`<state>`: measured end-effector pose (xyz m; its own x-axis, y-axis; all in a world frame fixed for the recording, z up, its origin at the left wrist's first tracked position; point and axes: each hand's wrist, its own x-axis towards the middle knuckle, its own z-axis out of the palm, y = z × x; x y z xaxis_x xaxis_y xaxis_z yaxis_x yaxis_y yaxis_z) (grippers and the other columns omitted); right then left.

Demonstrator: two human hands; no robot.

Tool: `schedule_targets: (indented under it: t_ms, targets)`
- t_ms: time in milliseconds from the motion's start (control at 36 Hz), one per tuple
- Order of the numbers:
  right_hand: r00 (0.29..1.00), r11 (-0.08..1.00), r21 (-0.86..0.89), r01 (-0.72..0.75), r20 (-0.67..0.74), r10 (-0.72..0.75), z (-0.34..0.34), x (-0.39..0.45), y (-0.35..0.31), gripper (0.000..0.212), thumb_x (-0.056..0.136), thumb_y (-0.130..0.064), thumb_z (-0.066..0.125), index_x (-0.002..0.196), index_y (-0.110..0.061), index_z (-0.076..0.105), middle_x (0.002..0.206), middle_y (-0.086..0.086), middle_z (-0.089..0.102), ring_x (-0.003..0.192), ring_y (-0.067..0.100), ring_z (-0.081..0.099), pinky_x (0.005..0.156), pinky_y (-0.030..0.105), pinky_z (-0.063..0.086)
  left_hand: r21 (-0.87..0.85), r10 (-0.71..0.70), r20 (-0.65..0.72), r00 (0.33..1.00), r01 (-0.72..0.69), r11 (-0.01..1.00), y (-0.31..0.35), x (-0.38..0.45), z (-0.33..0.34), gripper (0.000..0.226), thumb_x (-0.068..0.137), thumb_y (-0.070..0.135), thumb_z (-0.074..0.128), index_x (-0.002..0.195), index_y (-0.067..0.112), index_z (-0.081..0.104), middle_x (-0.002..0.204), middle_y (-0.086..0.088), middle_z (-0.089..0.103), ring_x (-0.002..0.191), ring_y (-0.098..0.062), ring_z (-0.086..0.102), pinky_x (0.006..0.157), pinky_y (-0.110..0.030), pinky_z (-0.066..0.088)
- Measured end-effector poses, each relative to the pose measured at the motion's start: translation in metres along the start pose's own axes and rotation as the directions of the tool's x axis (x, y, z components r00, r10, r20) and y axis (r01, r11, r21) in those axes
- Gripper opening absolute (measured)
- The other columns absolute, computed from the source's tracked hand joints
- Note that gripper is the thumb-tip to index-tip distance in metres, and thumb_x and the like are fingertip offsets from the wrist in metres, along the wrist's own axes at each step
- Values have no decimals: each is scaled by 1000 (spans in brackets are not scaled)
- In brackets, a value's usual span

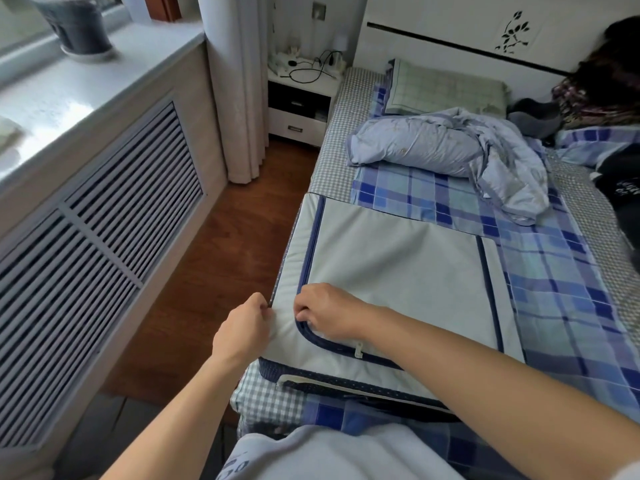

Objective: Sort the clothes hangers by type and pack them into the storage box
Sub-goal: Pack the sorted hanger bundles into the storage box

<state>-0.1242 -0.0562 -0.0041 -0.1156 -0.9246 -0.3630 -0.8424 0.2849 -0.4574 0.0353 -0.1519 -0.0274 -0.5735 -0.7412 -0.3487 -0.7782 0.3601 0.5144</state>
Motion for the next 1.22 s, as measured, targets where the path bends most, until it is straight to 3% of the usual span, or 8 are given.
schedule_targets:
  t_ms: [167, 333, 417, 528, 722, 861, 972, 1222]
  targets:
    - [987, 983, 104, -152, -44, 157, -7, 16, 1, 13, 97, -17, 54, 90, -17, 65, 83, -3, 58, 76, 17, 56, 75, 31, 48, 10, 43, -2, 999, -43, 999, 4, -1, -3, 14, 102, 27, 38, 103, 20, 50, 92, -1, 61, 82, -30, 58, 72, -41, 50]
    - [991, 988, -110, -110, 68, 118, -10, 24, -9, 7, 90, -16, 64, 88, -22, 66, 81, 0, 63, 81, 20, 58, 80, 33, 52, -19, 39, 7, 999, -38, 999, -5, -12, -2, 13, 101, 25, 39, 105, 21, 51, 99, -3, 64, 86, -31, 60, 76, -45, 52]
    - [982, 980, -109, -169, -103, 158, -22, 40, -2, 10, 91, -20, 59, 83, -26, 59, 98, 4, 66, 92, 27, 61, 79, 36, 51, -24, 43, -1, 999, -43, 999, -3, -12, -2, 11, 101, 21, 40, 103, 19, 51, 97, -4, 63, 85, -30, 59, 74, -45, 51]
    - [835, 917, 146, -372, -378, 399, -36, 56, 19, 13, 93, -24, 59, 80, -23, 58, 94, 2, 65, 88, 27, 60, 74, 34, 48, -47, 36, 24, 999, -35, 998, -2, -10, -4, 12, 103, 22, 39, 101, 20, 51, 95, -2, 61, 83, -26, 58, 72, -42, 48]
    - [987, 989, 78, -128, -90, 135, 4, 14, -4, 14, 88, -20, 58, 76, -23, 64, 87, -1, 67, 85, 21, 62, 78, 35, 51, -85, -3, 20, 1000, 5, 996, -9, -9, -3, 12, 101, 25, 42, 104, 24, 53, 102, -1, 65, 88, -28, 59, 76, -43, 52]
    - [991, 991, -86, 99, 100, -90, 12, -32, 0, 13, 94, -17, 57, 86, -14, 67, 92, -2, 60, 86, 18, 58, 78, 33, 47, -78, -4, 22, 1000, 5, 997, -11, -9, -2, 13, 101, 26, 44, 108, 26, 55, 105, 0, 66, 88, -26, 60, 76, -42, 52]
    - [974, 977, -169, 133, 207, -97, -2, -63, 26, 13, 93, -20, 59, 96, -18, 72, 93, -5, 53, 87, 15, 53, 76, 31, 45, -21, 16, 5, 1000, -16, 1000, -7, -9, -2, 12, 102, 24, 41, 104, 23, 53, 98, 0, 63, 82, -26, 57, 70, -40, 48]
    - [949, 985, -161, -67, 294, 112, -16, -118, 72, 12, 95, -28, 61, 99, -23, 70, 101, -10, 50, 91, 10, 51, 85, 33, 47, 92, 46, 12, 999, -47, 995, -3, -5, -3, 11, 103, 27, 40, 99, 21, 48, 90, 0, 59, 80, -28, 58, 72, -42, 49]
